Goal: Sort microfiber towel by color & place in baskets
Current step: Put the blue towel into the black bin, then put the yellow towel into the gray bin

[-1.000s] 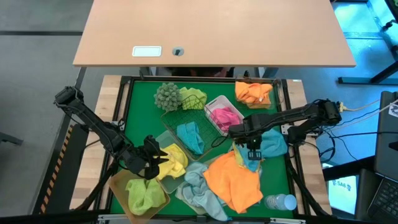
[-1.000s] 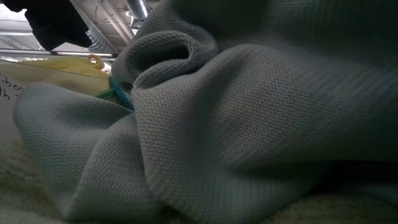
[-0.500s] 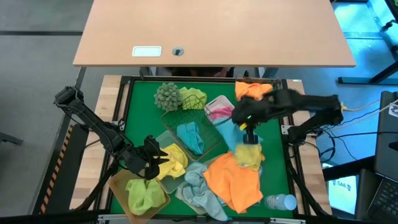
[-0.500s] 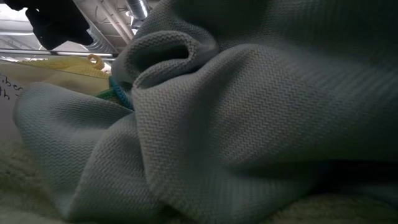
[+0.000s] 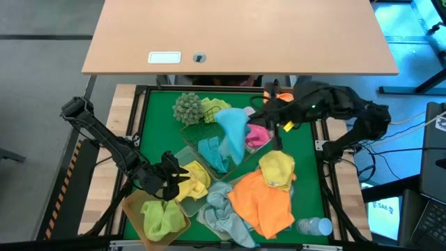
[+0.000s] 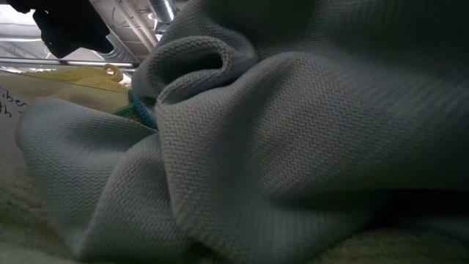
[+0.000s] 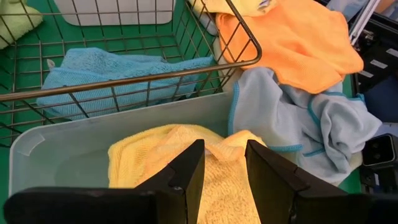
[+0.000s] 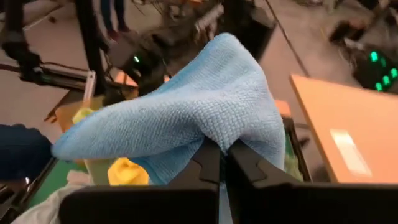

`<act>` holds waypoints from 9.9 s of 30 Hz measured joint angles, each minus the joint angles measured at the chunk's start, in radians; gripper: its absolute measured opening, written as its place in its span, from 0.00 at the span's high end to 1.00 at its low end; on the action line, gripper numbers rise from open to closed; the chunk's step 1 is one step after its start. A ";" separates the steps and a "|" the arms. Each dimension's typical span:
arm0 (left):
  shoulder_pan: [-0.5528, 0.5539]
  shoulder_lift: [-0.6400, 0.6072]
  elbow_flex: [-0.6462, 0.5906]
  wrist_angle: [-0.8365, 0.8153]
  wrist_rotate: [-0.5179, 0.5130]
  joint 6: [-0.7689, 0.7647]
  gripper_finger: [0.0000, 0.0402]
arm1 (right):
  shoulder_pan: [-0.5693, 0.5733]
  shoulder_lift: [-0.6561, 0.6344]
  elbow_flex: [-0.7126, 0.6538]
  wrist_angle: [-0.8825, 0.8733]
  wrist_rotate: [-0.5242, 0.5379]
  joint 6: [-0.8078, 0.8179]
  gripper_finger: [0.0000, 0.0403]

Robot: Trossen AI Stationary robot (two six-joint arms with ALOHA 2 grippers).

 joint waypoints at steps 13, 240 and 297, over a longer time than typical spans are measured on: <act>0.000 0.000 0.000 0.037 -0.001 0.000 0.72 | -0.046 0.125 -0.232 0.005 0.011 -0.070 0.99; 0.334 0.192 0.059 0.992 0.429 0.834 0.51 | 0.203 0.261 -0.048 0.048 0.019 0.142 0.99; 0.307 -0.234 0.060 0.005 0.636 0.634 0.99 | 0.203 0.269 -0.079 -0.326 -0.060 0.419 0.49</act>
